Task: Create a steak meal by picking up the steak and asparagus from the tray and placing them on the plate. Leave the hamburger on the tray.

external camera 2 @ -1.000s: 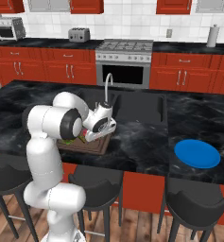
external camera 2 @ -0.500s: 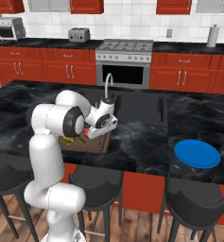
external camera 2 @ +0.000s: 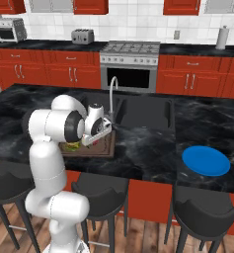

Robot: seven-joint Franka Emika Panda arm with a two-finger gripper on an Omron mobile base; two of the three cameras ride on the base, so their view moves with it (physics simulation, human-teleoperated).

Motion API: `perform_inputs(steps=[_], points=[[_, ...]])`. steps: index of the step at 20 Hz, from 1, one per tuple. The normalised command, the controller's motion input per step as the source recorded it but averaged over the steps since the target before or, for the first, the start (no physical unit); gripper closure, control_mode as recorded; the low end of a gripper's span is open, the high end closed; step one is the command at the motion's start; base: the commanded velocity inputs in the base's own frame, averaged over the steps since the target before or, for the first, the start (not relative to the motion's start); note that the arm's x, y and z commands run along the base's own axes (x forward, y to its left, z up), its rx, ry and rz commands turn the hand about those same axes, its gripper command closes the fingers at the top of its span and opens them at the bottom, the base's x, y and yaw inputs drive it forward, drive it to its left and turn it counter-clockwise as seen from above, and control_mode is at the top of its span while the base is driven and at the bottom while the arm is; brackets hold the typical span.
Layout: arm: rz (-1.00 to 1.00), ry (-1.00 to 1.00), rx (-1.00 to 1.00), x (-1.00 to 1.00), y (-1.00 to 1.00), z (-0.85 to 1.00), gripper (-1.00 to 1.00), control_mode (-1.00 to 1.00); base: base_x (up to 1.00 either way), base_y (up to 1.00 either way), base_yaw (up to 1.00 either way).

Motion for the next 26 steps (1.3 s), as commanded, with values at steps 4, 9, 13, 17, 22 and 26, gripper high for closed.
perform_inputs(steps=[4, 9, 13, 17, 22, 26], points=[[0.00, 0.00, -0.06, 0.00, 0.19, -0.11, 1.00, -1.00, 0.00, 0.00, 0.00], [0.00, 0.00, -0.01, 0.00, 0.03, -0.05, 1.00, -1.00, 0.00, 0.00, 0.00], [0.00, -0.04, 0.01, -0.14, -0.17, 0.00, 1.00, -1.00, 0.00, 0.00, 0.00], [0.02, -0.15, 0.08, -0.31, -0.51, 0.25, 1.00, -1.00, 0.00, 0.00, 0.00], [0.00, -0.11, 0.09, -0.44, -0.58, 0.63, 1.00, -1.00, 0.00, 0.00, 0.00], [0.00, -0.01, 0.04, -0.56, -0.60, 0.78, 1.00, -1.00, 0.00, 0.00, 0.00]])
